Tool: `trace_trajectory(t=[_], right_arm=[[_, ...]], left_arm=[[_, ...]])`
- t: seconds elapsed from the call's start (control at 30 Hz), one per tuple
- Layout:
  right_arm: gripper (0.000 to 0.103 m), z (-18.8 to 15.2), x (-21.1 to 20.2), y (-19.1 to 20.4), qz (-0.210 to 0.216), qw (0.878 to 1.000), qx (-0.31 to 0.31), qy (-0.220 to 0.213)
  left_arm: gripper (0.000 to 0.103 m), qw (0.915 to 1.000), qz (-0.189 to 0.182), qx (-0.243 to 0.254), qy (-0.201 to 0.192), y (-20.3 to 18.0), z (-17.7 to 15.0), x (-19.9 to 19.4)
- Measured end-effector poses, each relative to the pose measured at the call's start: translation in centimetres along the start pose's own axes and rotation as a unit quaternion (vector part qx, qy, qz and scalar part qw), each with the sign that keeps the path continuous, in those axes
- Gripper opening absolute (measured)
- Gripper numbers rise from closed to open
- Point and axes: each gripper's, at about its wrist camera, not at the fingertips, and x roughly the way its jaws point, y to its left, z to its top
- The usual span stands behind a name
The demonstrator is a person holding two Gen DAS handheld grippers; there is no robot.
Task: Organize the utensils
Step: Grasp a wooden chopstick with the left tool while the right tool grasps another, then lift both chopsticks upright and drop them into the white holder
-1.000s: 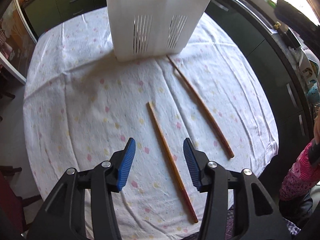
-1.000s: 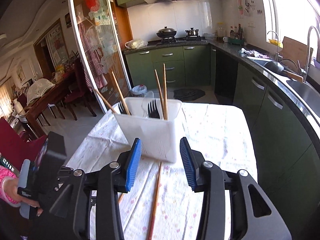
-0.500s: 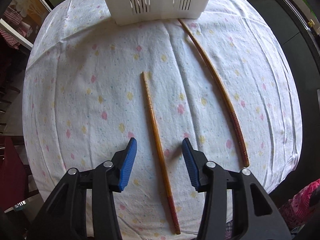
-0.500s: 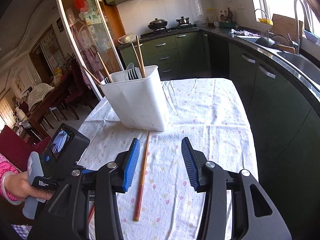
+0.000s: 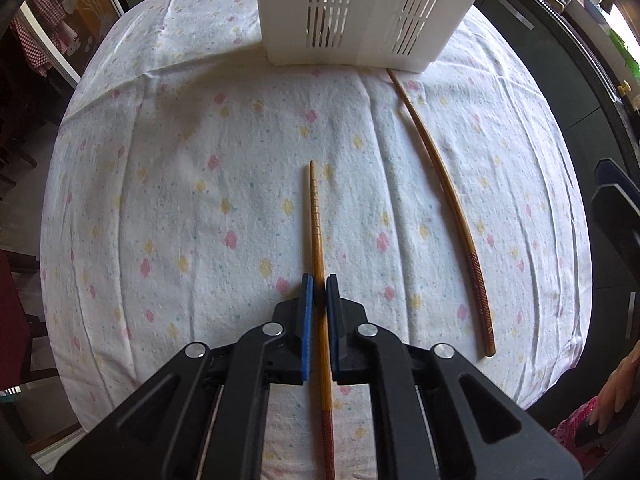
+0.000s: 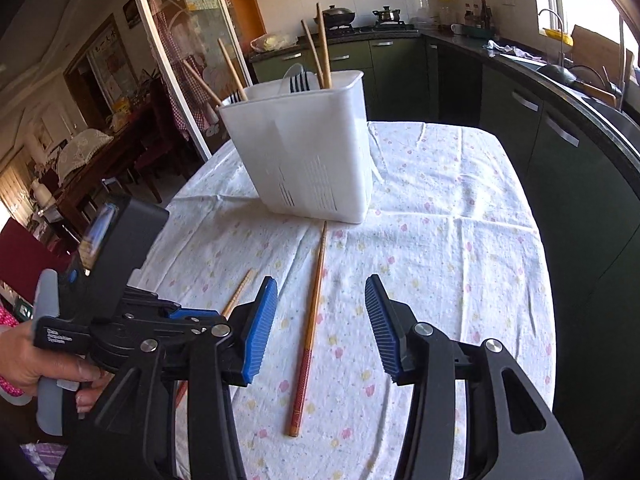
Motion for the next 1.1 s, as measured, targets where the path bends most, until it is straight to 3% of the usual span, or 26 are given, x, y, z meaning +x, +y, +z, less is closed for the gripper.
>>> trace_trajectory(t=[0.1, 0.27, 0.47, 0.67, 0.73, 0.77, 0.83, 0.97, 1.1], right_arm=[[0.046, 0.0, 3.2, 1.3, -0.036, 0.998, -0.026, 0.032], [0.046, 0.1, 8.6, 1.7, -0.053, 0.994, -0.033, 0.084], [0.046, 0.8, 11.8, 2.1, -0.061, 0.993, -0.03, 0.101], [0.044, 1.1, 13.7, 2.9, -0.067, 0.991, -0.04, 0.111], [0.029, 1.2, 14.0, 3.0, -0.069, 0.991, -0.038, 0.111], [0.026, 1.2, 14.0, 2.9, -0.069, 0.991, -0.035, 0.109], [0.008, 1.3, 14.0, 2.5, -0.067, 0.991, -0.028, 0.109], [0.007, 1.0, 13.4, 1.9, -0.055, 0.993, -0.005, 0.101], [0.007, 0.8, 10.9, 1.1, -0.024, 0.997, 0.028, 0.065]], left_arm=[[0.007, 0.9997, -0.008, -0.003, -0.021, 1.9, 0.1, -1.6], [0.007, 0.9971, -0.006, -0.001, -0.075, 4.0, 0.2, -4.6], [0.007, 0.9928, -0.003, -0.003, -0.12, 5.3, -0.2, -6.3], [0.007, 0.9909, -0.008, -0.003, -0.135, 5.9, 0.5, -6.2], [0.007, 0.9901, -0.009, -0.003, -0.14, 6.1, 0.4, -6.4], [0.007, 0.9895, -0.009, -0.001, -0.144, 6.1, 0.4, -6.4], [0.007, 0.9882, -0.009, 0.003, -0.153, 6.1, 0.3, -6.7], [0.007, 0.9855, -0.018, 0.008, -0.169, 6.1, 0.0, -7.2], [0.007, 0.9809, -0.024, 0.015, -0.192, 6.2, -0.4, -7.8]])
